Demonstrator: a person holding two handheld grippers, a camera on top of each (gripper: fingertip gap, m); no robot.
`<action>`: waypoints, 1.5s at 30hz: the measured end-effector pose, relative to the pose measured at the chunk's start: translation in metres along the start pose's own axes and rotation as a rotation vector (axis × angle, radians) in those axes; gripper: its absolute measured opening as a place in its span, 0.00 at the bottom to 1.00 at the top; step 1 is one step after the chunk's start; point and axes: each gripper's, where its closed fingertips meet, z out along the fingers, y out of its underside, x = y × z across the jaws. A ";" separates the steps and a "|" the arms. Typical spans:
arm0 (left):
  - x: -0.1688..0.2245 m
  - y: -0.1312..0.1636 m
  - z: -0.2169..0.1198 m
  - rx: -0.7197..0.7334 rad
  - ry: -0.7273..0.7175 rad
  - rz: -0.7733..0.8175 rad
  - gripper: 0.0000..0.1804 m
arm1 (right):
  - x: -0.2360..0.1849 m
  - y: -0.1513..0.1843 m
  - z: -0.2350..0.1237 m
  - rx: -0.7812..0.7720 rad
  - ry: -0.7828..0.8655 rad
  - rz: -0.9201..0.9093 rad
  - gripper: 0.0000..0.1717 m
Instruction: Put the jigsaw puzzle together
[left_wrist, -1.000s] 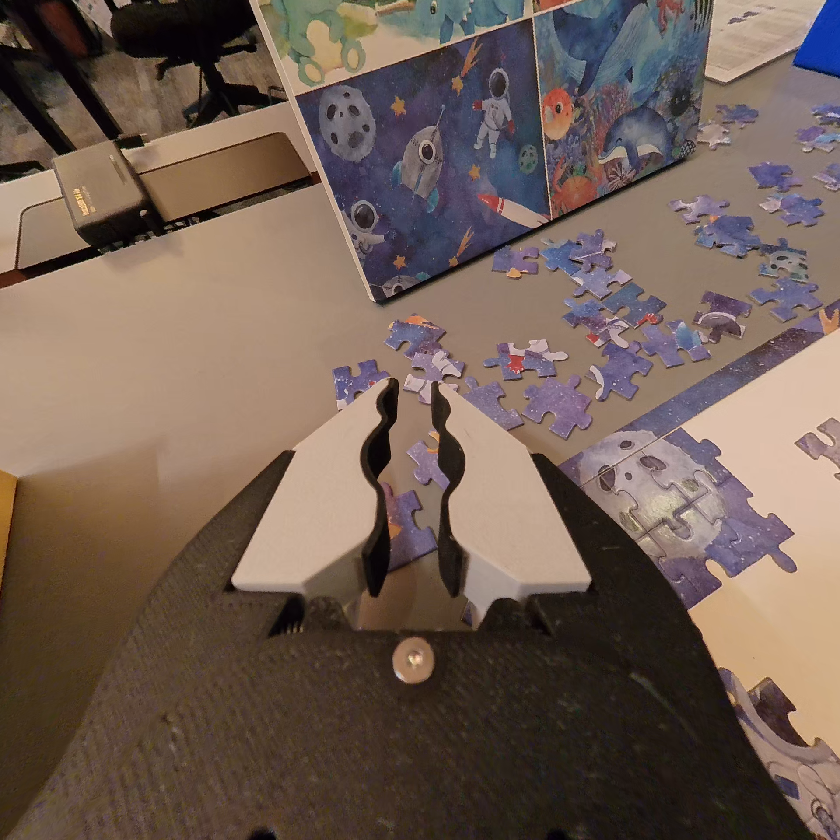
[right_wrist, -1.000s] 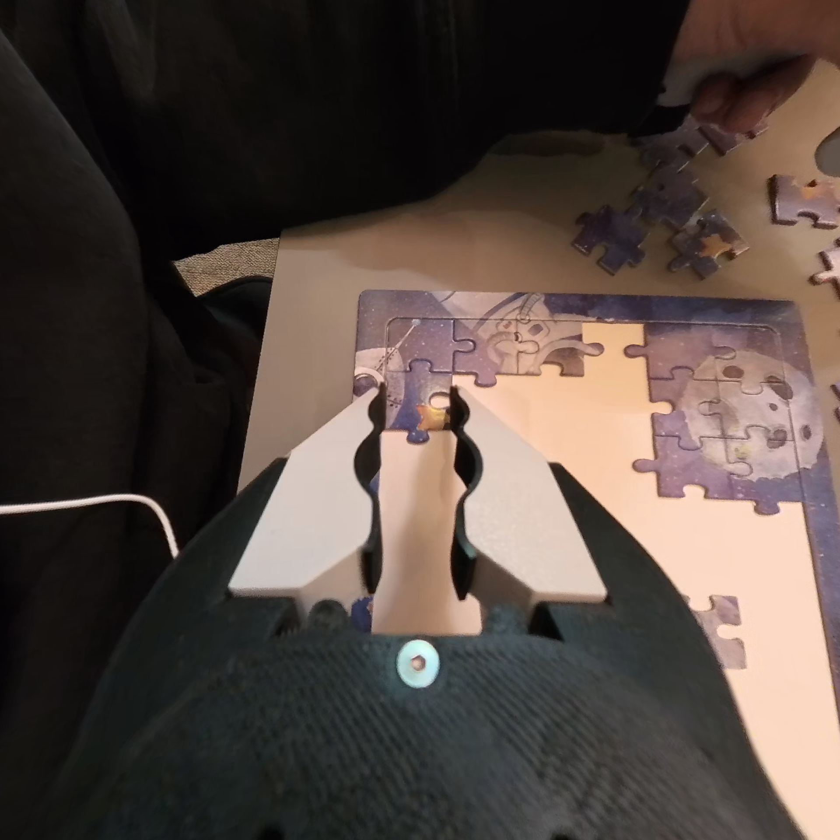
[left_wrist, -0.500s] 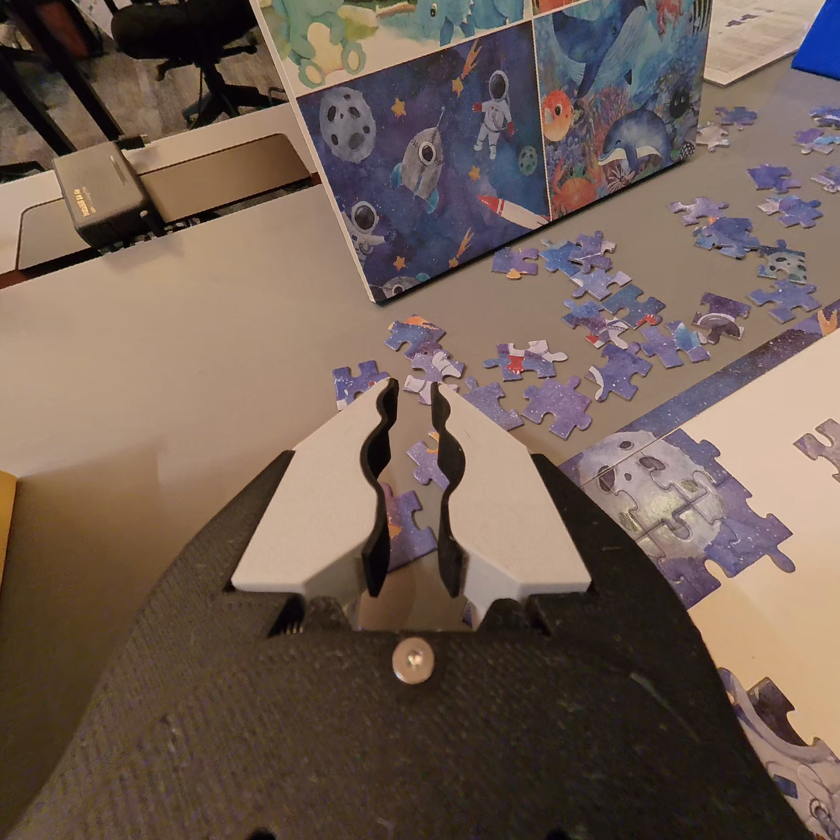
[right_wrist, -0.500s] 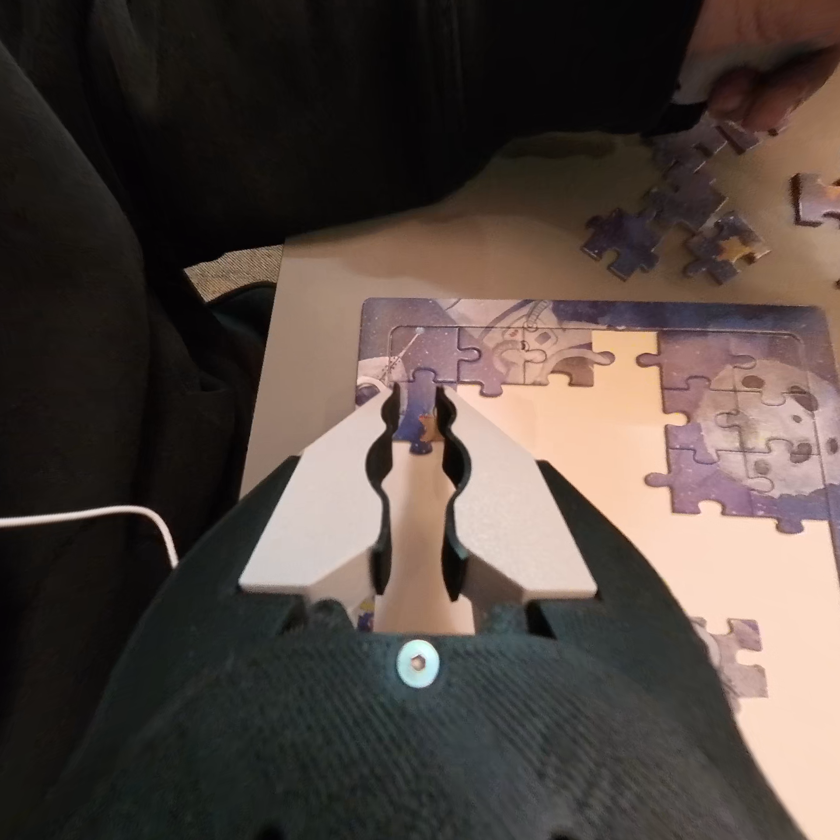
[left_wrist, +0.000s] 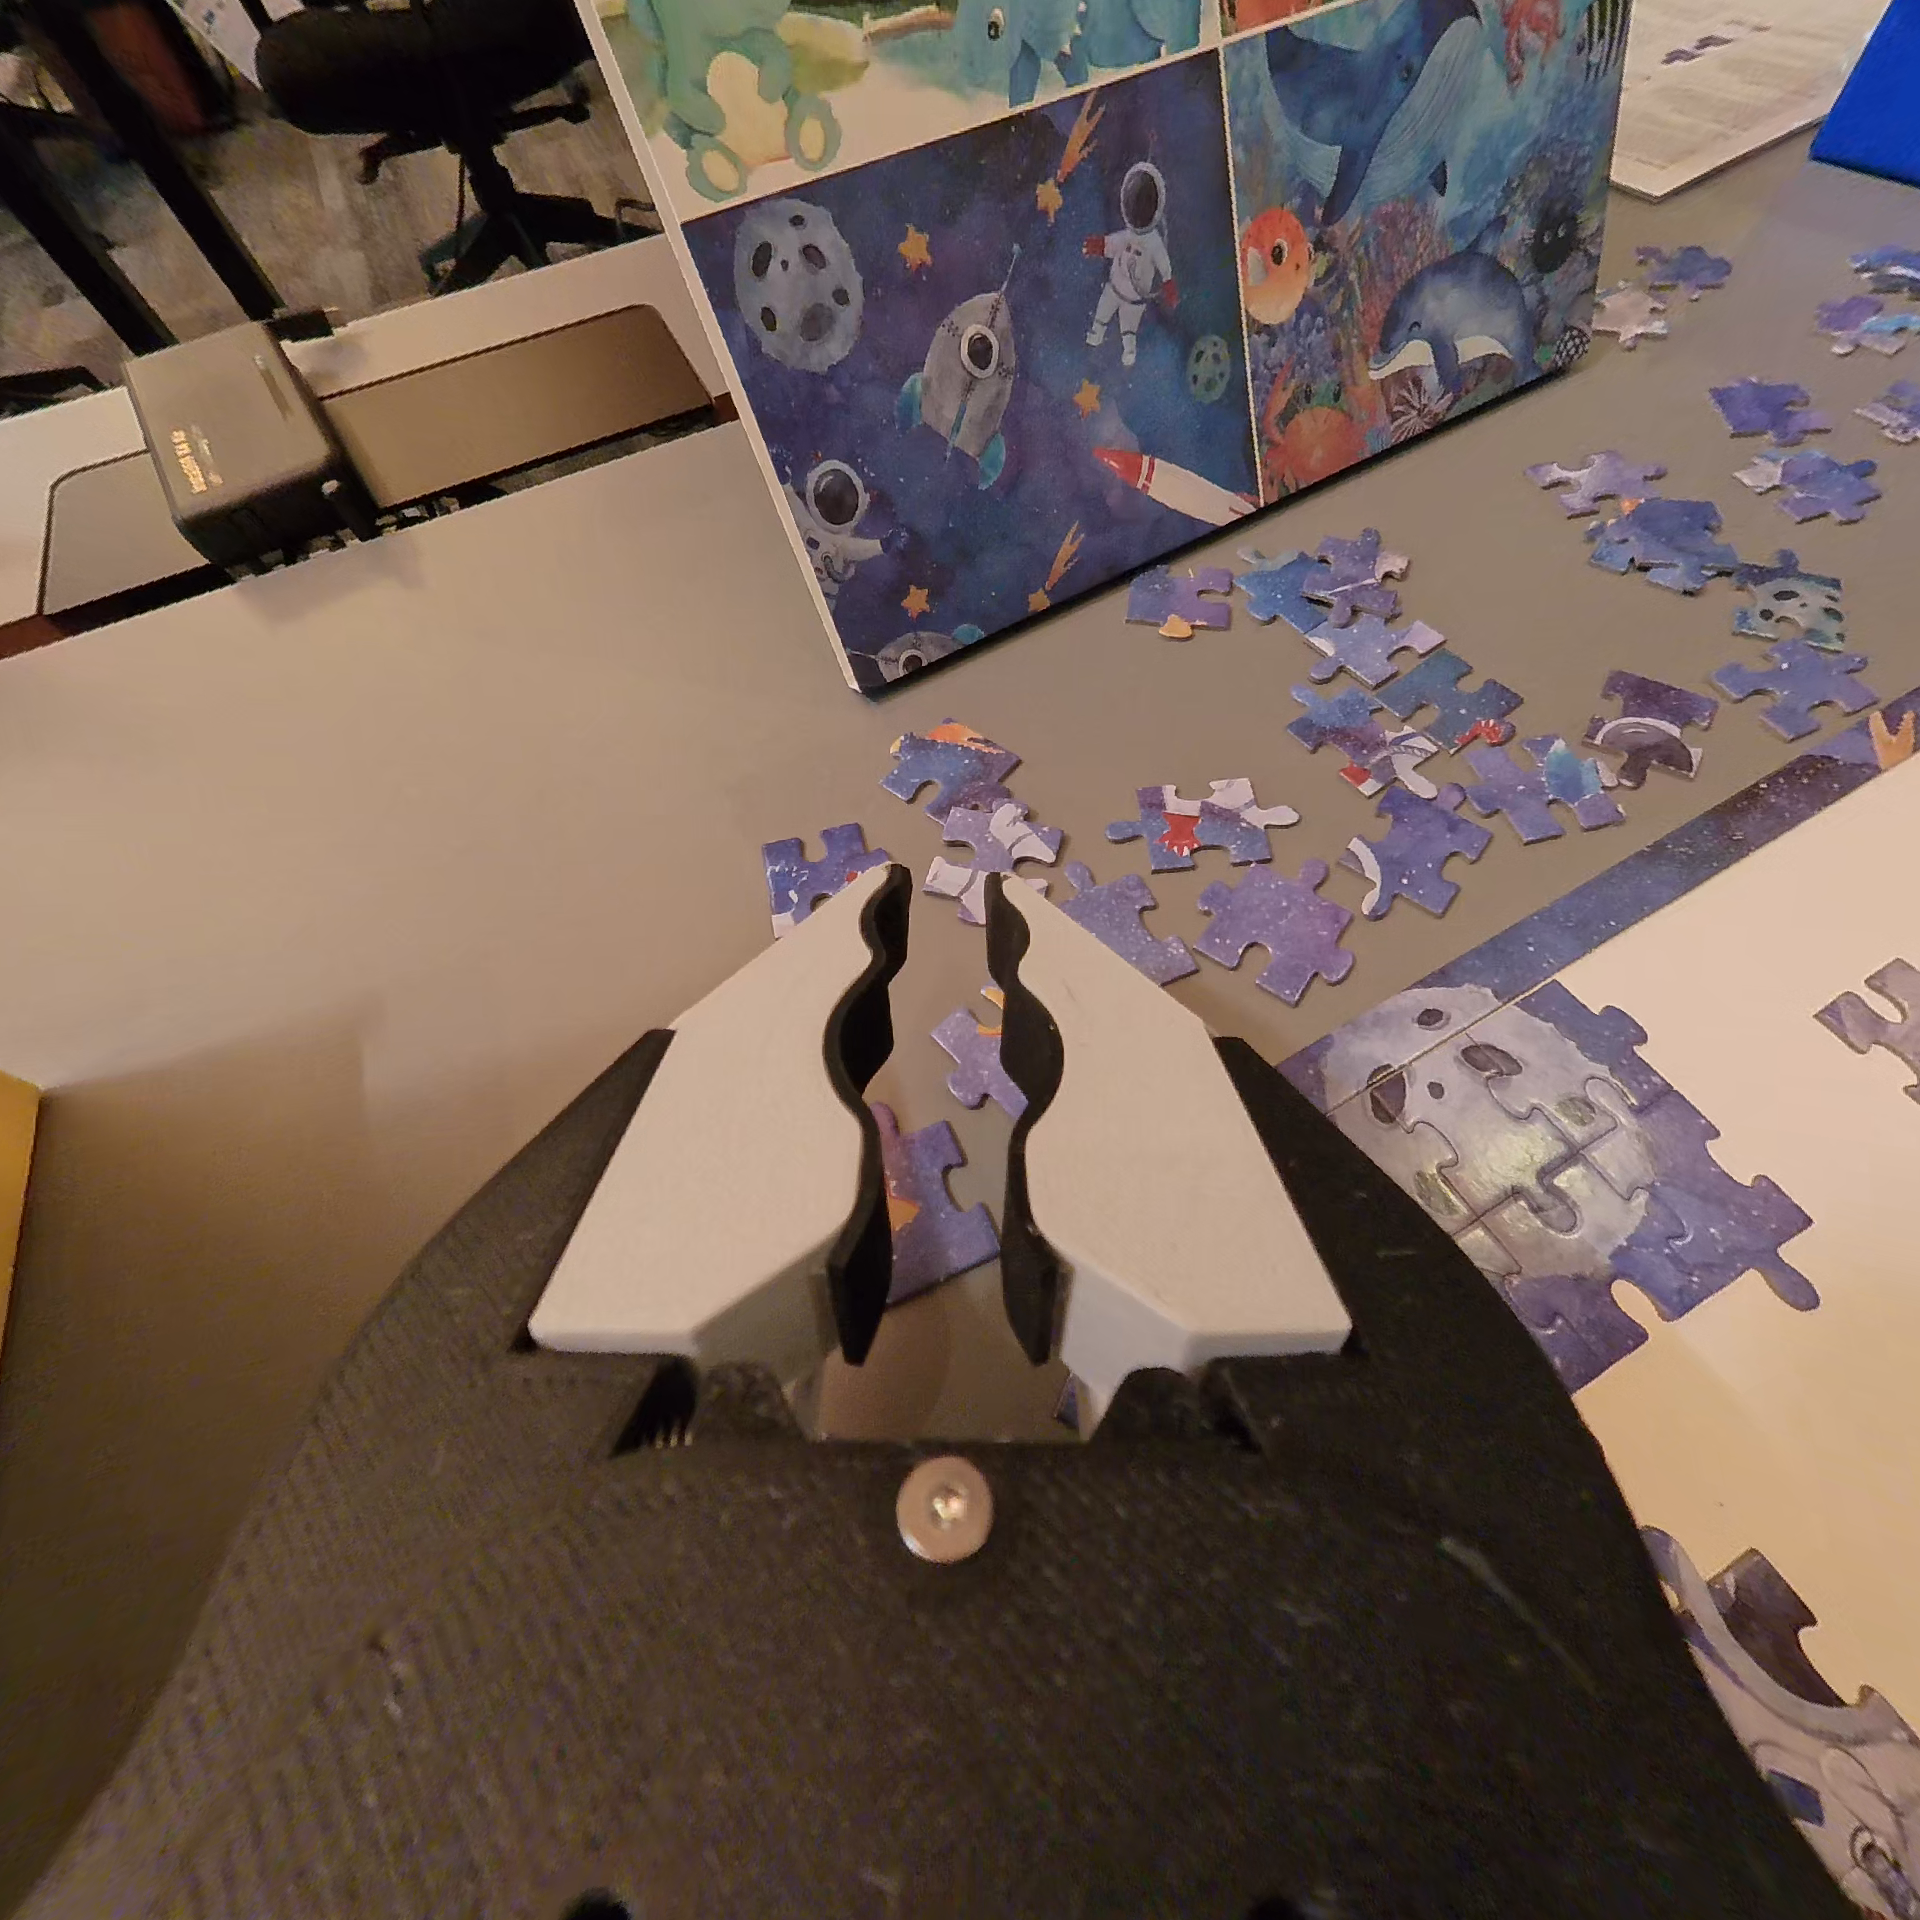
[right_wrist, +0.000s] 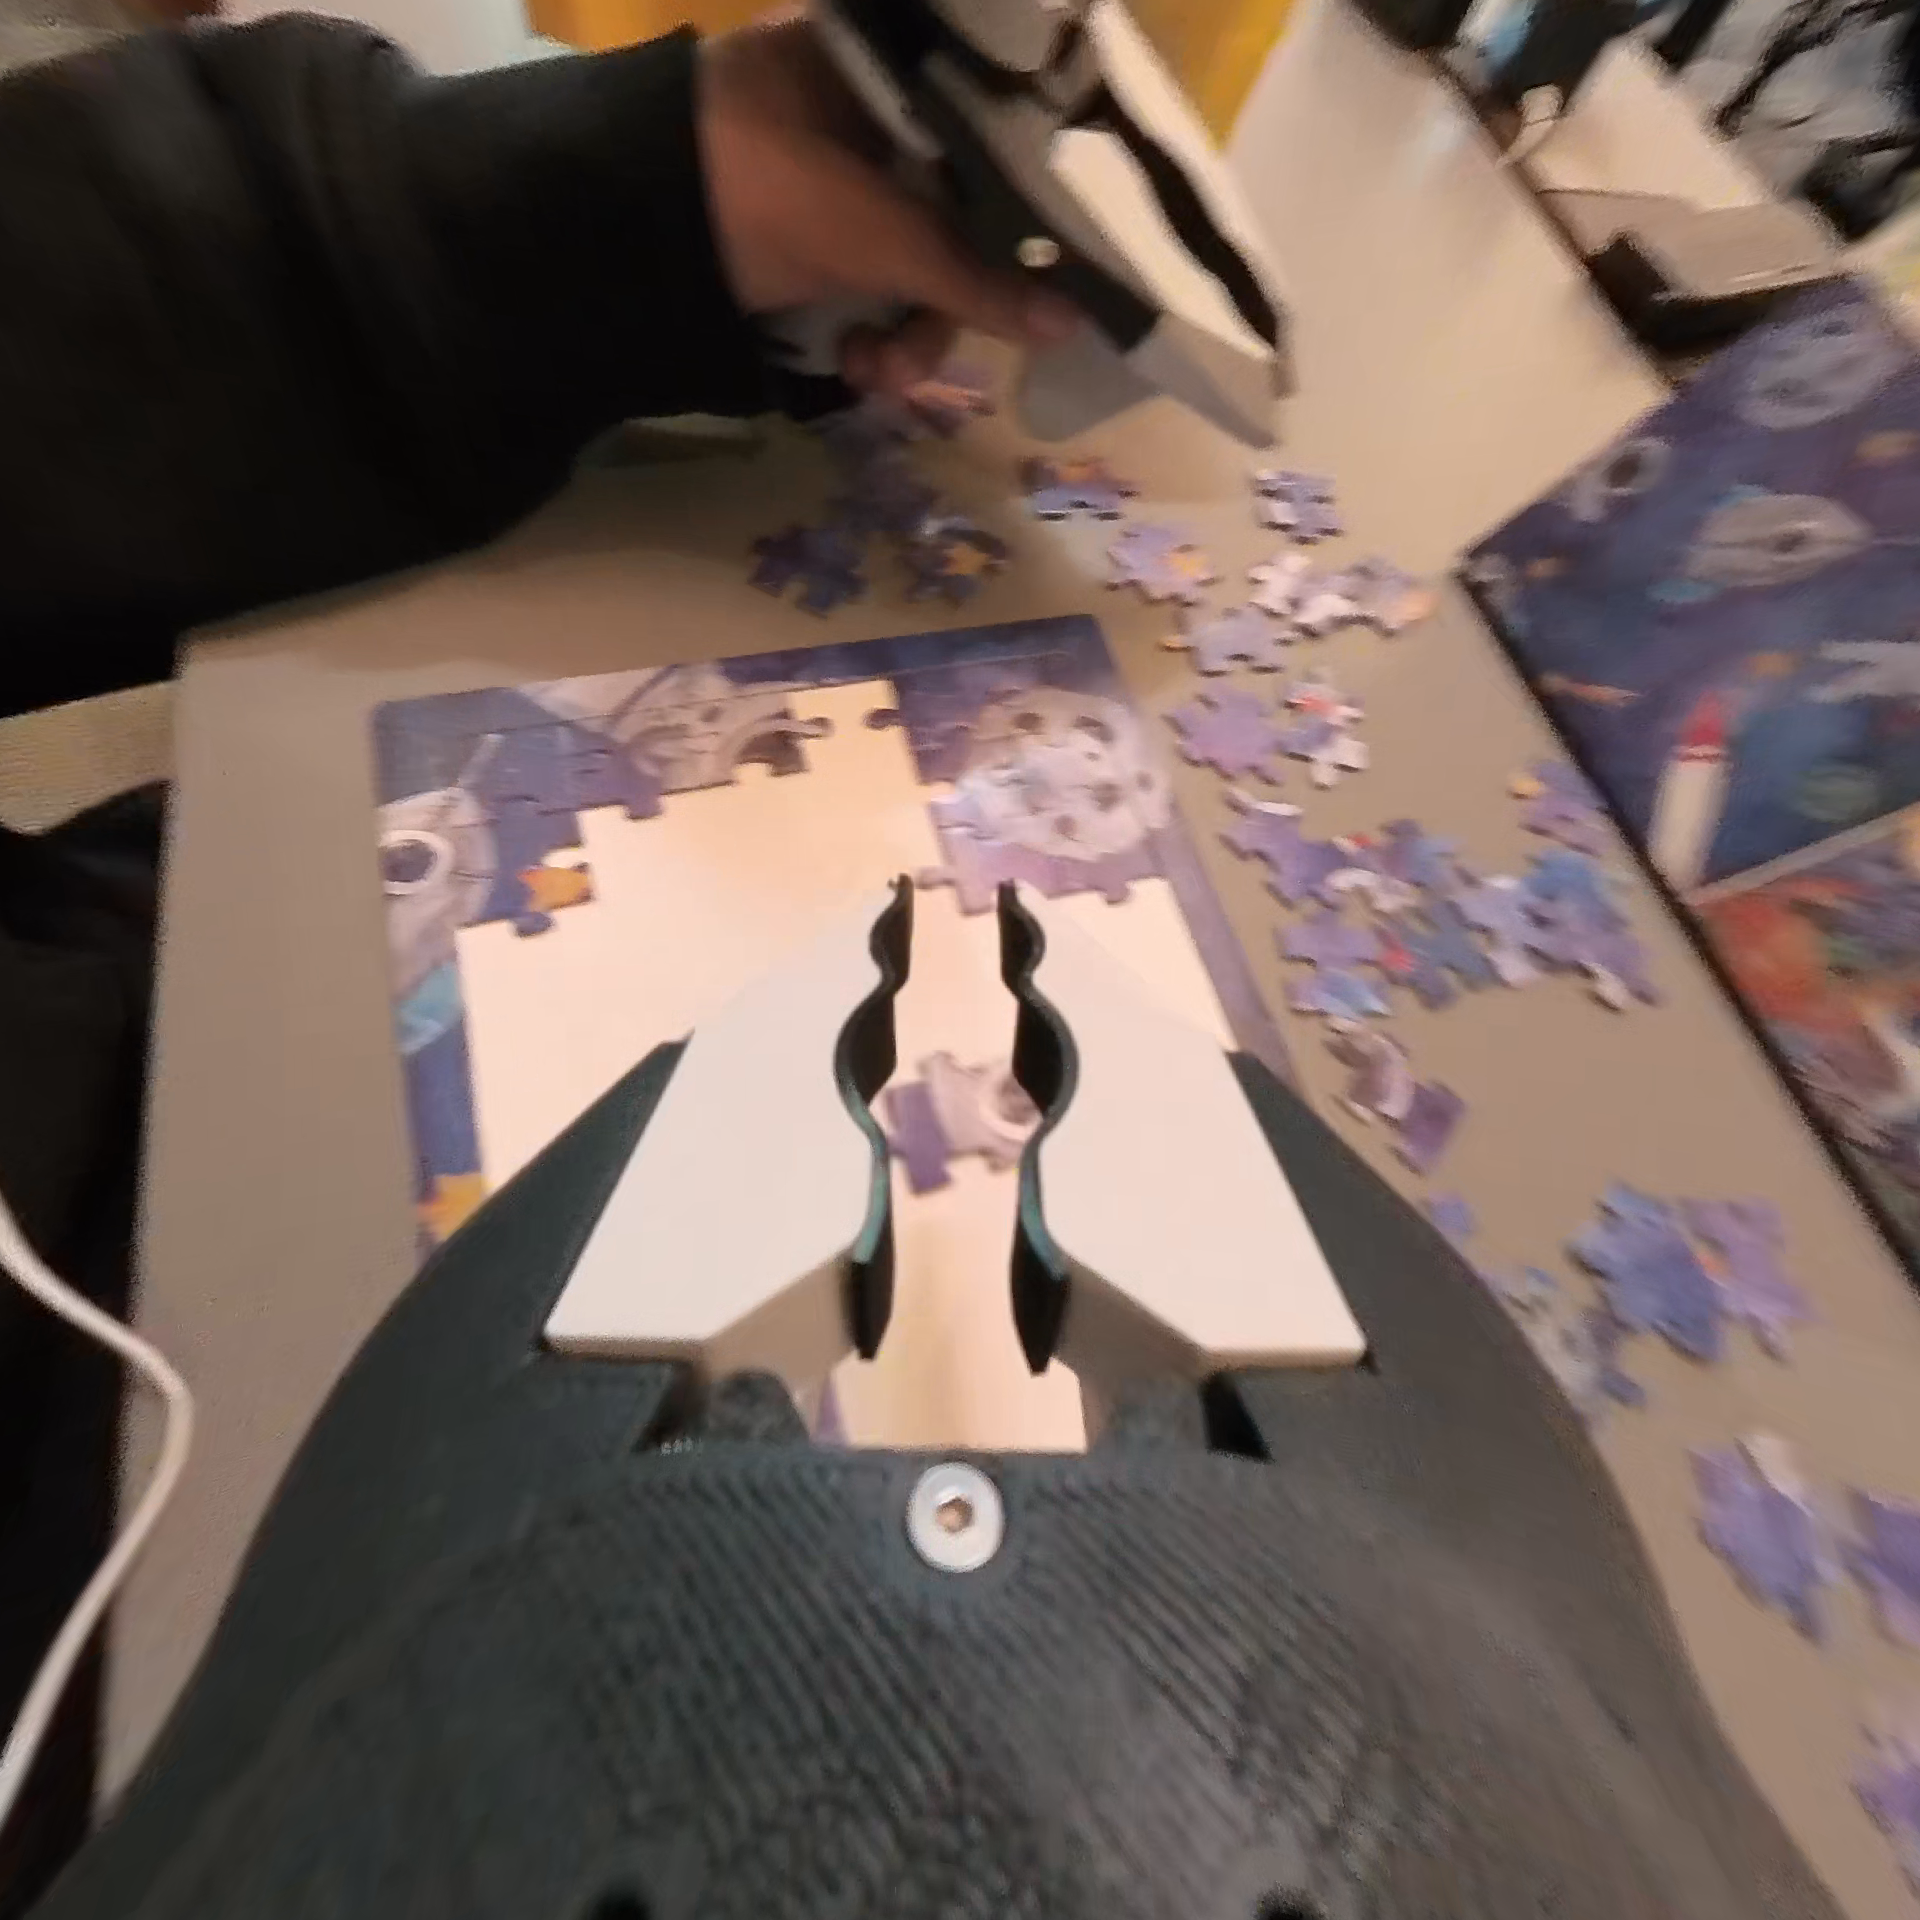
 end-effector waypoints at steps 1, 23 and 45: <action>0.000 0.000 0.000 0.000 0.000 0.000 0.07 | 0.011 0.002 -0.006 0.015 0.039 0.005 0.08; 0.000 0.002 0.001 -0.010 -0.004 0.009 0.07 | -0.125 0.022 0.044 -0.177 -0.397 -0.047 0.28; 0.001 0.002 0.002 -0.011 -0.002 0.009 0.07 | -0.126 0.022 0.045 -0.162 -0.391 -0.060 0.25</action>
